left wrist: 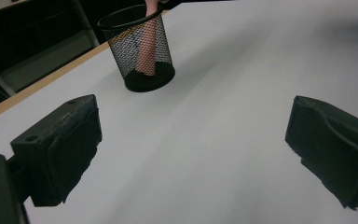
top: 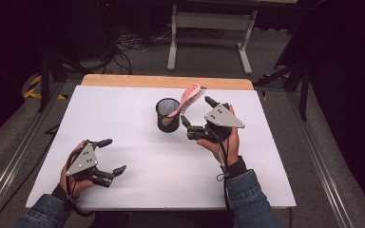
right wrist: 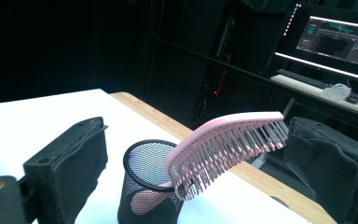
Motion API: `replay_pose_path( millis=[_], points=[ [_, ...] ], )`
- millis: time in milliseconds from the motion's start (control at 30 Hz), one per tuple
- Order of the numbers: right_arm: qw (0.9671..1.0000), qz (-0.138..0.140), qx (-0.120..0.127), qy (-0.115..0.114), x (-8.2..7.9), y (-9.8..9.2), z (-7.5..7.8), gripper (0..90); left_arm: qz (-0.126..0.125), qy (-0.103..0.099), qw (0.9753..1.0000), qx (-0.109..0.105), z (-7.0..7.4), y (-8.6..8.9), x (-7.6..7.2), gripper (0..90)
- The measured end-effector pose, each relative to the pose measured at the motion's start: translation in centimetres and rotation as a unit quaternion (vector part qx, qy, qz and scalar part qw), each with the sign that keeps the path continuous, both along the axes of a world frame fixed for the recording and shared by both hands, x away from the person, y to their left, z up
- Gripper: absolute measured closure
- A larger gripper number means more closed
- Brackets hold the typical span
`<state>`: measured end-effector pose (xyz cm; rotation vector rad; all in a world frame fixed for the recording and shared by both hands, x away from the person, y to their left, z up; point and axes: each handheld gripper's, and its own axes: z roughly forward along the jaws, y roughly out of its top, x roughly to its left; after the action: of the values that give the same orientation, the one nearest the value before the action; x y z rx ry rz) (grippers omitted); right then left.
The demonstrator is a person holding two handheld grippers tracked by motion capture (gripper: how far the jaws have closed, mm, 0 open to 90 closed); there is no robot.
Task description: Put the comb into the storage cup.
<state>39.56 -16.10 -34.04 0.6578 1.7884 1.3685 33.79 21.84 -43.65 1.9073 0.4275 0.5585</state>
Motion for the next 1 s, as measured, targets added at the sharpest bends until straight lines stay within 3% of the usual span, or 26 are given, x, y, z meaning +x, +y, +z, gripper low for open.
replay_pose_path(
  millis=[1000],
  points=[
    [0.9998,0.017,0.002,-0.006,-2.2,-1.0,-0.2,6.5,-0.005,0.002,1.0000,0.001,0.0,-0.1,0.0,4.3]
  ],
)
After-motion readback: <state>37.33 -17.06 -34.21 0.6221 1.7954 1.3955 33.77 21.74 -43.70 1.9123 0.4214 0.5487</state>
